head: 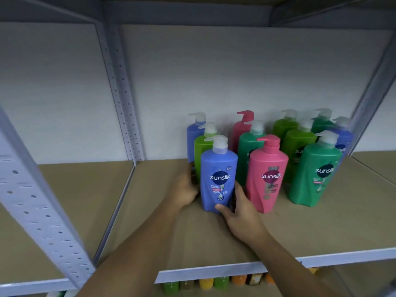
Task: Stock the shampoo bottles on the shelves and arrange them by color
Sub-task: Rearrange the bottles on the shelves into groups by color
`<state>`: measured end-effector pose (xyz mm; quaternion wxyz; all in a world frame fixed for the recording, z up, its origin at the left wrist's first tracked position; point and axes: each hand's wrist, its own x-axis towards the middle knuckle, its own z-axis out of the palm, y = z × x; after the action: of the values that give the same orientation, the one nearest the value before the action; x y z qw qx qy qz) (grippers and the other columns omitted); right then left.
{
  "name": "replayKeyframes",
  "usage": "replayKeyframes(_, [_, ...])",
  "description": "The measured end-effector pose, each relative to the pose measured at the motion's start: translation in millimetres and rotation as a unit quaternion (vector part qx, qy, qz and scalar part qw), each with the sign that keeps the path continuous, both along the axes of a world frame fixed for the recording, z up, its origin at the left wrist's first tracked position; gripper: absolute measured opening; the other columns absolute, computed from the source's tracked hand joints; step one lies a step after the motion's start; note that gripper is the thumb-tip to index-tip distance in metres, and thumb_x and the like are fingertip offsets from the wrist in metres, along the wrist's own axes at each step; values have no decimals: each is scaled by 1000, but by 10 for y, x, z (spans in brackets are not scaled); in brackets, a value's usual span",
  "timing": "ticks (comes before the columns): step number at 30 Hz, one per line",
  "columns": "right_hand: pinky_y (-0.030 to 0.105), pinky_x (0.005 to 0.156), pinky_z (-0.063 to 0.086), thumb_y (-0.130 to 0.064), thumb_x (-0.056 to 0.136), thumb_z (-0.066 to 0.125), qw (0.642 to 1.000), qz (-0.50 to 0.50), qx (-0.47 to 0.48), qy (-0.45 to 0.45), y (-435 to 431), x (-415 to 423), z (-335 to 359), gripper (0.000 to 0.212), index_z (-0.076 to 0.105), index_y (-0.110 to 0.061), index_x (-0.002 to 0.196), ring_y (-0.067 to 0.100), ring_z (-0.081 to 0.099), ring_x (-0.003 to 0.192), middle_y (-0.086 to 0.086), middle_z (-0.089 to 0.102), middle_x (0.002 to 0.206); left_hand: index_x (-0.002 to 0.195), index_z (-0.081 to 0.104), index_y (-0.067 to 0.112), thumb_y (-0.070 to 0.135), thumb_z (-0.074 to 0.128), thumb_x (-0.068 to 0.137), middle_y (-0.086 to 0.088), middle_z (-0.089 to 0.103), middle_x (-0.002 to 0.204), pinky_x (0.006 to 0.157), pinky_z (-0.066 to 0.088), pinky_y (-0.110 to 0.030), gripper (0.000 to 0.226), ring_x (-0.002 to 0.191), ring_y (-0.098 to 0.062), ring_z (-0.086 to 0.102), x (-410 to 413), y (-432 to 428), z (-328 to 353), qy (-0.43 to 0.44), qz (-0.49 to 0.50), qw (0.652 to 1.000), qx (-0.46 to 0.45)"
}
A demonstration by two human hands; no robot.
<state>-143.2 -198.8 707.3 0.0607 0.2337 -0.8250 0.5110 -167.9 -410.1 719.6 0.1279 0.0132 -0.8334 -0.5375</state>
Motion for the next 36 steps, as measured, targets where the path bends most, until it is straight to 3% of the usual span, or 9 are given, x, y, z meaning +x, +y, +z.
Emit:
replayKeyframes(4, [4, 98, 37, -18, 86, 77, 1000, -1, -1, -2, 10, -5, -5, 78, 33, -32, 148, -20, 49, 117, -20, 56, 133, 131, 50, 25, 16, 72, 83, 6, 69, 116, 93, 56, -41, 54, 103, -8, 69, -58, 15, -20, 8, 11, 1000, 11])
replayKeyframes(10, [-1, 93, 34, -19, 87, 76, 1000, 1, 6, 3, 8, 13, 13, 78, 32, -29, 150, -15, 49, 116, -21, 54, 134, 116, 50, 35, 2, 72, 87, 8, 66, 109, 76, 53, -17, 49, 92, 2, 67, -79, 64, 3, 27, 5, 999, 24])
replayKeyframes(15, [11, 101, 40, -22, 87, 77, 1000, -1, 9, 6, 3, 16, 24, 77, 33, -30, 149, -4, 52, 123, -18, 55, 137, 116, 54, 35, 5, 70, 88, 10, 67, 107, 76, 52, -19, 43, 89, 4, 66, -63, 81, 28, 40, 12, 999, 29])
replayKeyframes(18, [19, 104, 42, -21, 87, 77, 1000, 1, 10, 5, 7, 23, 36, 76, 33, -30, 149, -3, 53, 124, -18, 55, 137, 131, 48, 33, 27, 73, 84, 13, 66, 115, 89, 54, -30, 54, 100, 0, 66, -36, 62, 36, 21, -1, 1000, 1])
replayKeyframes(21, [16, 103, 42, -21, 87, 77, 1000, -2, 16, 8, 9, 30, 38, 75, 34, -27, 149, -4, 53, 122, -18, 56, 136, 135, 44, 35, 31, 75, 82, 14, 65, 121, 96, 53, -33, 61, 108, -3, 64, 11, 1, 68, 7, -1, 1000, -27])
replayKeyframes(25, [0, 95, 34, -18, 87, 77, 1000, -3, 19, 6, 3, 37, 33, 78, 32, -27, 150, -8, 50, 119, -24, 52, 133, 129, 51, 32, 28, 80, 84, 14, 68, 121, 97, 51, -25, 54, 109, 2, 65, 147, -151, 51, 7, 4, 1000, -5])
replayKeyframes(30, [3, 94, 35, -17, 87, 76, 1000, -10, 26, 5, -22, 43, 38, 80, 30, -27, 152, -6, 50, 117, -20, 53, 132, 131, 49, 28, 25, 81, 81, 11, 68, 123, 105, 49, -43, 60, 113, -7, 66, 343, -405, -76, -6, 61, 997, 47])
replayKeyframes(34, [18, 101, 39, -16, 88, 75, 999, -14, 32, 0, -40, 51, 48, 82, 27, -26, 154, 0, 52, 120, -19, 53, 134, 133, 49, 24, 23, 78, 87, 9, 66, 123, 93, 47, -24, 55, 111, -8, 63, 520, -525, -53, -19, 118, 993, 22])
replayKeyframes(36, [19, 101, 38, -17, 89, 74, 999, -16, 37, 0, -48, 54, 62, 82, 26, -26, 154, 0, 52, 120, -19, 53, 134, 134, 46, 24, 26, 79, 85, 5, 63, 127, 93, 46, -27, 59, 114, -14, 61, 585, -609, -25, -21, 150, 988, 5])
